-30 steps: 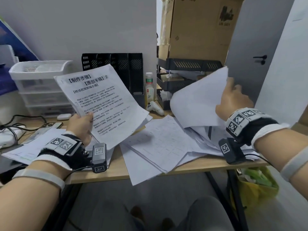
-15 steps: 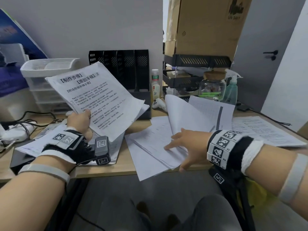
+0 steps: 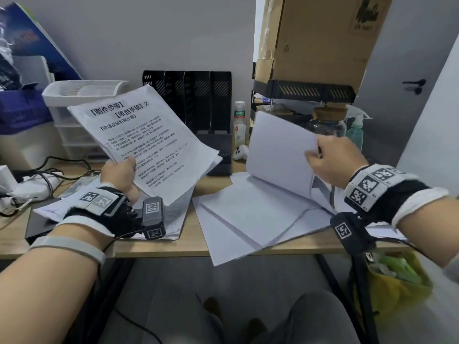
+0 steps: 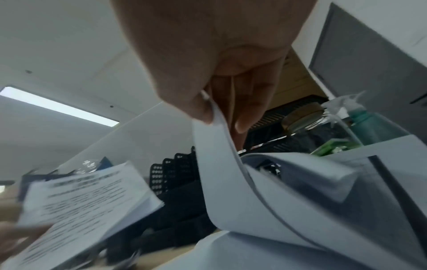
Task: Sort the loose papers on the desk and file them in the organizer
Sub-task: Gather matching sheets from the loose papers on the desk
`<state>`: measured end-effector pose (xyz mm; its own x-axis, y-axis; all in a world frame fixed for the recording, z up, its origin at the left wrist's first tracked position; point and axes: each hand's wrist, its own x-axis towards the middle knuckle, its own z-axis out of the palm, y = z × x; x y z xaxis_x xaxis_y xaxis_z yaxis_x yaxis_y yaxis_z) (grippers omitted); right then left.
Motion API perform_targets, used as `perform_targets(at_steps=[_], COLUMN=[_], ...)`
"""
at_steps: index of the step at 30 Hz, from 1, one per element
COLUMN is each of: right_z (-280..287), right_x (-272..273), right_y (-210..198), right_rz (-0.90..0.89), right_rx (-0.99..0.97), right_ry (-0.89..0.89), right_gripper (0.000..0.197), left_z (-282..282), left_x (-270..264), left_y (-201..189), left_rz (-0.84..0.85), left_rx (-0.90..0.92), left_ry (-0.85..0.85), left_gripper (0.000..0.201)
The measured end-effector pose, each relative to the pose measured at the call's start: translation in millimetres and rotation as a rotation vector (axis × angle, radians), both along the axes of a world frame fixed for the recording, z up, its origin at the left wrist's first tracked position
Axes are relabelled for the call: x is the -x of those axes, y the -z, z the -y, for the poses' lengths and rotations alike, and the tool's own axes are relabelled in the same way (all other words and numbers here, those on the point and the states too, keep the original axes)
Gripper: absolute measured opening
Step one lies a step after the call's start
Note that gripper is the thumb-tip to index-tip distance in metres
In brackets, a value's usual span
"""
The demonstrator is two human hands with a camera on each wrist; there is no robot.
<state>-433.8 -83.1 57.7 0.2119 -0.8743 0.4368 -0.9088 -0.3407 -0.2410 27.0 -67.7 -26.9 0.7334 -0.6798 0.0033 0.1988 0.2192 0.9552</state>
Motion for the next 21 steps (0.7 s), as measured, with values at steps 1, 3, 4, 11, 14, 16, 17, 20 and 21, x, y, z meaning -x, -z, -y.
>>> perform_targets(at_steps=[1, 3, 4, 11, 14, 16, 17, 20, 21], right_z=[-8, -28, -36, -50, -49, -48, -47, -50, -51], right_x=[-5, -21, -32, -72, -76, -80, -82, -88, -90], right_y=[1, 10, 18, 65, 61, 53, 50, 44, 44], right_rz=[-0.005, -0.142, -0.272, -0.656, -0.674, -0.692, -0.697, -0.721, -0.729], right_rx=[-0.046, -0.237, -0.331, -0.426, -0.453, -0.503, -0.512, -0.508, -0.502], right_ry=[-0.094, -0.291, -0.373, -0.411, -0.403, -0.424, -0.428, -0.417, -0.414], right_gripper=[0.016, 0.007, 0.016, 0.084, 0.080, 0.074, 0.071, 0.068, 0.066], left_z=[-2, -3, -1, -34, -29, -49, -60, -81, -80], left_x=[4, 7, 7, 27, 7, 16, 23, 28, 22], left_y=[-2, -1, 1, -20, -12, -25, -31, -37, -34], left_rz=[0.006, 0.028, 0.039, 0.065, 0.154, 0.158, 0.160, 0.191, 0.187], left_rx=[-0.002, -0.003, -0.003, -0.028, -0.033, -0.058, -0.086, -0.174, -0.138], left_ry=[0.003, -0.011, -0.023, 0.004, -0.054, -0.061, -0.062, -0.072, -0.056], left_gripper=[0.054, 0.061, 0.059, 0.020, 0.043, 0.048, 0.045, 0.043, 0.045])
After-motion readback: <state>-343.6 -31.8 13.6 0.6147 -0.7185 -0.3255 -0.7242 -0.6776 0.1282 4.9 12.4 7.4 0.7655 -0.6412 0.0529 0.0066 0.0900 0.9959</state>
